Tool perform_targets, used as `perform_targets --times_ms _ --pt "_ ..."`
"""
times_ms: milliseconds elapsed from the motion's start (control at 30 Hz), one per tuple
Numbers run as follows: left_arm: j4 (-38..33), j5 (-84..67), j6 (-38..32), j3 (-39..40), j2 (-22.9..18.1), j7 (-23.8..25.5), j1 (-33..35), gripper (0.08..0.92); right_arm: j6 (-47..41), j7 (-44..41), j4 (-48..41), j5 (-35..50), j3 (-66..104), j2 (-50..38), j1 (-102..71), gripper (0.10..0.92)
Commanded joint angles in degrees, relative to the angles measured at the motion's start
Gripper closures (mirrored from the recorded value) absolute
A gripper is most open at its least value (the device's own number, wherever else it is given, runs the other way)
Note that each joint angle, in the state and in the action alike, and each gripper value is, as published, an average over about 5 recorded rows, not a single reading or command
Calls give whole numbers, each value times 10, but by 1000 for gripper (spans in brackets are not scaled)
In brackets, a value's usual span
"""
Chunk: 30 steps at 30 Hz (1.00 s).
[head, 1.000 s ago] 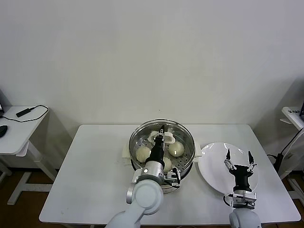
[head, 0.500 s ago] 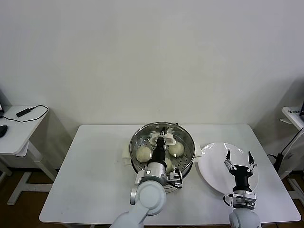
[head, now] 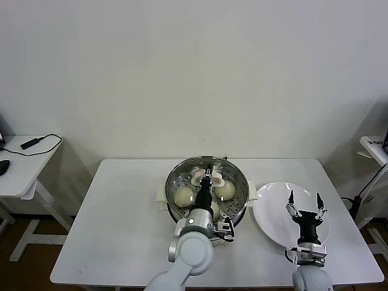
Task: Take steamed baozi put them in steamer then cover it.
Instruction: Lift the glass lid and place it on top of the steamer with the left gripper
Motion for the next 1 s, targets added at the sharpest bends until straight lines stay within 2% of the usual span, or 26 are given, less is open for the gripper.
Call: perform_targets --times_ms 33,733,833,1000 --pt "6 3 -1 -2 -2 -3 1 808 0 0 0 0 1 0 0 203" --pt "9 6 -14 -11 -4 -7 8 807 2 0 -2 -1 2 2 1 203" --pt "3 5 -13 -10 -5 -7 11 773 2 0 -2 -1 1 3 1 203" --pt "-27 -2 -12 -8 3 -5 21 636 2 0 -3 -2 1 2 0 203"
